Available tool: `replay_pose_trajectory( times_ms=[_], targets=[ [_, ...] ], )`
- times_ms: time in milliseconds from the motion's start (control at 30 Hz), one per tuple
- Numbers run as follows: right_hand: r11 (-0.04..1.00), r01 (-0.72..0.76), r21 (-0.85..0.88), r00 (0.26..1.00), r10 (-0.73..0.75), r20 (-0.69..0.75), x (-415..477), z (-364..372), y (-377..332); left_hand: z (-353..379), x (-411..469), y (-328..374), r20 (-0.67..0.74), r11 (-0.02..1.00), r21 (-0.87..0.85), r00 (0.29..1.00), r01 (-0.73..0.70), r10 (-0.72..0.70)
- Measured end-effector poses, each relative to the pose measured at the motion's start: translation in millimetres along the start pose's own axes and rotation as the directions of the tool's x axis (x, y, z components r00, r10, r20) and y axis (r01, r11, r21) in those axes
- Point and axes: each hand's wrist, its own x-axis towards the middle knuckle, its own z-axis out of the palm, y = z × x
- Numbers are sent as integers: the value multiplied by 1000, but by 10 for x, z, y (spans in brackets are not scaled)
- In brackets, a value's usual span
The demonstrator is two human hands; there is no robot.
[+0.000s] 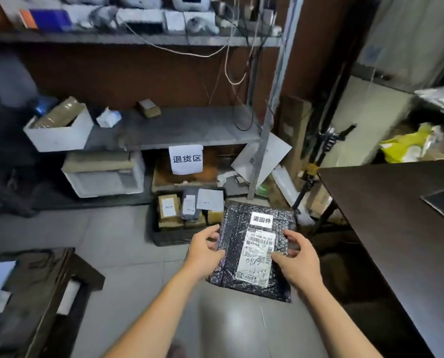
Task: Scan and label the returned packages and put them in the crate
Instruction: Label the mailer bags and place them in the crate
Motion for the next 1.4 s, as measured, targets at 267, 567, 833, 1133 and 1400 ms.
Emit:
replay_pose_trajectory(
  times_ms=[267, 567, 833, 1133, 1400],
  targets=[
    [999, 31, -34, 985, -25, 170, 649, 1748, -651, -1379, 866, -658, -86, 988, -103, 988, 118, -127],
    [996, 12, -91, 940, 20, 341, 2064, 3320, -891, -2111, 2391, -1218, -205, 973, -81, 951, 218, -230],
    [985, 16, -172, 905, 59, 421, 3665, 4737, -546, -2389, 4200, -2195, -251, 959, 19, 930, 282, -268],
    [969, -50, -240, 903, 147, 405, 4922, 6264, 275, -2313, 5983, -3497, -236, 953, 106, 938, 284, -254],
    [942, -41, -332, 916, 168, 364, 5314, 7092, 927, -2096, 6674, -4344, -280, 913, 248, 926, 324, -253]
  ],
)
